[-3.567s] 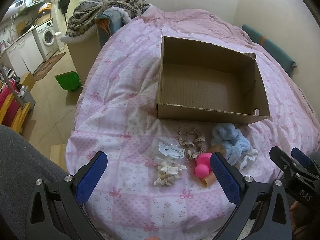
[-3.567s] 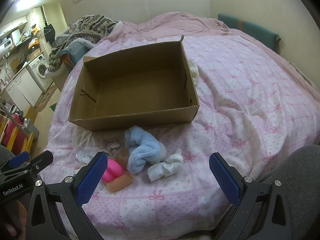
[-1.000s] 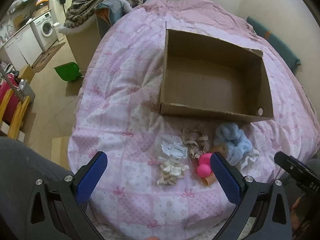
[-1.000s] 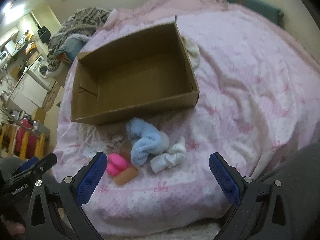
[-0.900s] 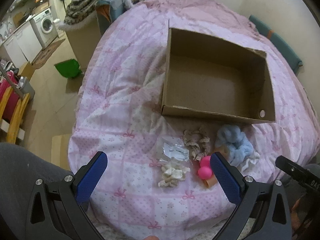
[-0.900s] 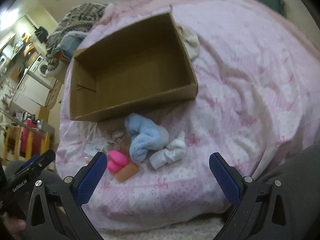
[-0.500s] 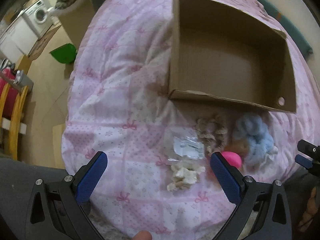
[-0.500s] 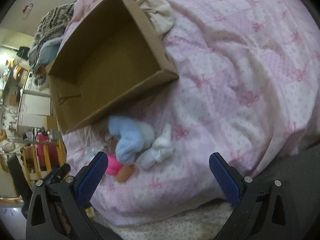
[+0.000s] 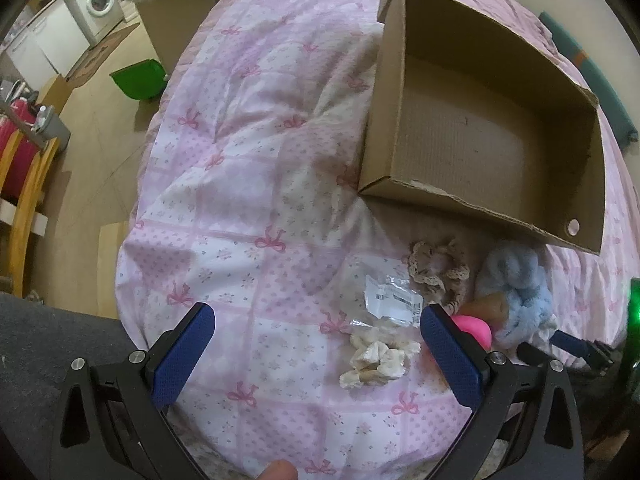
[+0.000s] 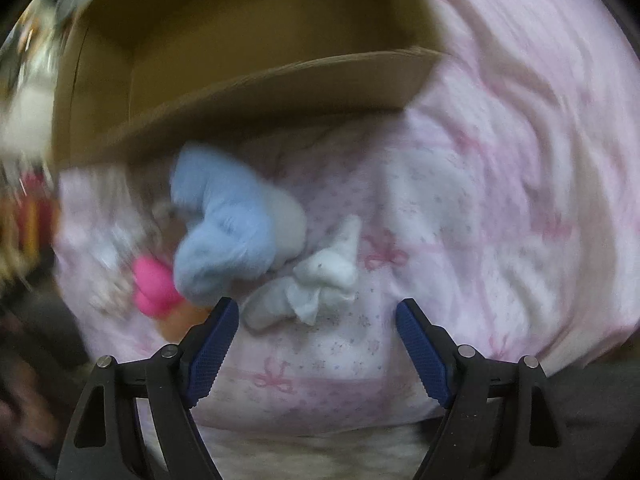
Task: Organize soft objects
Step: 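Grasp the white socks with the right gripper while the left gripper approaches the white scrunchie, then grasp the white lace scrunchie with the left gripper while the right gripper holds the socks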
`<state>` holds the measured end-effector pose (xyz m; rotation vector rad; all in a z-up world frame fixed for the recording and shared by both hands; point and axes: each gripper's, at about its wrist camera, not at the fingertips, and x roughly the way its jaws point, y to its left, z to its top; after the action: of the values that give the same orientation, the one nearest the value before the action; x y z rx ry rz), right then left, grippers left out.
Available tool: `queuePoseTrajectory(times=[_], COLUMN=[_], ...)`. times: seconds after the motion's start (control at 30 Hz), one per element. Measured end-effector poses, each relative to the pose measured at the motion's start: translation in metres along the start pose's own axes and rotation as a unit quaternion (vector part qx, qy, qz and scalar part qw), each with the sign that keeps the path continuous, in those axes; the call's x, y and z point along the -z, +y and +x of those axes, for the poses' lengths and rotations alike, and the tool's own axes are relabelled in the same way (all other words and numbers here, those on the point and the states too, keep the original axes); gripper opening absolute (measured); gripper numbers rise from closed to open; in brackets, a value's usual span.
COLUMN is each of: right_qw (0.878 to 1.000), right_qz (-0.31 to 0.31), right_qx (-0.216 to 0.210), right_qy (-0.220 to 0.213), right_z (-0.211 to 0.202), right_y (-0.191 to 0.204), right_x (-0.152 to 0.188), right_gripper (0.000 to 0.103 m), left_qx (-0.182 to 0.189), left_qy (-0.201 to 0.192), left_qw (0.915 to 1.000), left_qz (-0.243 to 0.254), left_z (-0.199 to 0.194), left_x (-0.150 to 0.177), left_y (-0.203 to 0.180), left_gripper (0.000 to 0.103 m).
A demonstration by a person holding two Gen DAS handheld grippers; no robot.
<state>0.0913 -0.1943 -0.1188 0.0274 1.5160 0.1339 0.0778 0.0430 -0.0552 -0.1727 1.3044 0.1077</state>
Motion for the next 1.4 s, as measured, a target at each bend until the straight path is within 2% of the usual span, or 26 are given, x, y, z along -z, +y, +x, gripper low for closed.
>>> queuePoseTrajectory(times=[0.13, 0.17, 0.2, 0.27, 0.33, 0.4, 0.53, 0.6, 0.77, 0.87, 0.97, 1.03, 1.1, 1.23, 1.27, 1.3, 1.4], right_qw=[0.995, 0.995, 0.995, 0.996, 0.997, 0.998, 0.998, 0.997, 0.986, 0.978, 0.977, 0.978, 0.977, 0.978, 0.978, 0.978, 0.978], right_qz=[-0.077, -0.084, -0.088, -0.081, -0.075, -0.063, -0.054, -0.051, -0.035, -0.009, 0.017, 0.028, 0.031, 0.027, 0.026, 0.025, 0.019], right_qx=[0.054, 0.058, 0.052, 0.038, 0.025, 0.006, -0.034, -0.048, -0.102, -0.126, -0.132, -0.132, -0.132, -0.133, -0.134, -0.132, -0.132], right_qy=[-0.007, -0.008, -0.007, -0.001, -0.009, -0.015, -0.015, -0.032, -0.125, -0.166, -0.165, -0.161, -0.163, -0.16, -0.158, -0.159, -0.161], right_z=[0.008, 0.009, 0.01, 0.011, 0.009, -0.005, -0.024, -0.041, -0.093, -0.103, -0.095, -0.093, -0.089, -0.076, -0.074, -0.071, -0.071], right_y=[0.022, 0.024, 0.025, 0.023, 0.02, 0.008, 0.001, -0.004, -0.017, -0.024, -0.033, -0.037, -0.034, -0.024, -0.024, -0.023, -0.02], right_x=[-0.006, -0.006, -0.008, -0.008, -0.007, -0.003, 0.001, 0.005, 0.014, 0.011, 0.016, 0.014, 0.012, 0.019, 0.019, 0.02, 0.02], right_gripper=[0.087, 0.082, 0.068, 0.049, 0.041, 0.025, 0.023, 0.023, 0.023, 0.023, 0.023, 0.023, 0.023, 0.023, 0.023, 0.023, 0.023], left_qx=[-0.002, -0.003, -0.004, -0.005, -0.007, -0.007, -0.003, 0.005, 0.013, 0.025, 0.04, 0.049, 0.062, 0.071, 0.073, 0.074, 0.08], left_qy=[-0.001, -0.002, -0.003, -0.004, -0.005, -0.004, -0.002, -0.002, 0.015, 0.041, 0.069, 0.087, 0.104, 0.126, 0.128, 0.131, 0.128], left_qw=[1.0, 1.0, 1.0, 1.0, 1.0, 1.0, 1.0, 1.0, 0.9997, 0.9985, 0.9958, 0.9933, 0.9905, 0.9872, 0.9867, 0.9862, 0.9867], left_qz=[0.001, 0.003, 0.004, 0.005, 0.003, -0.001, -0.005, 0.003, 0.016, 0.024, 0.045, 0.059, 0.065, 0.067, 0.068, 0.069, 0.059], left_z=[0.002, 0.002, 0.002, 0.002, 0.002, 0.002, 0.003, 0.003, 0.011, 0.021, 0.032, 0.039, 0.047, 0.061, 0.062, 0.064, 0.061], left_x=[0.0, -0.001, 0.0, -0.001, 0.0, -0.001, -0.002, -0.001, 0.002, 0.007, 0.015, 0.02, 0.024, 0.026, 0.026, 0.025, 0.028], left_y=[-0.001, -0.001, -0.002, -0.001, 0.0, 0.001, 0.004, 0.002, -0.001, -0.005, -0.018, -0.027, -0.033, -0.04, -0.041, -0.042, -0.04], left_gripper=[0.103, 0.103, 0.103, 0.103, 0.103, 0.103, 0.102, 0.096, 0.083, 0.078, 0.077, 0.073, 0.055, 0.04, 0.026, 0.02, 0.015])
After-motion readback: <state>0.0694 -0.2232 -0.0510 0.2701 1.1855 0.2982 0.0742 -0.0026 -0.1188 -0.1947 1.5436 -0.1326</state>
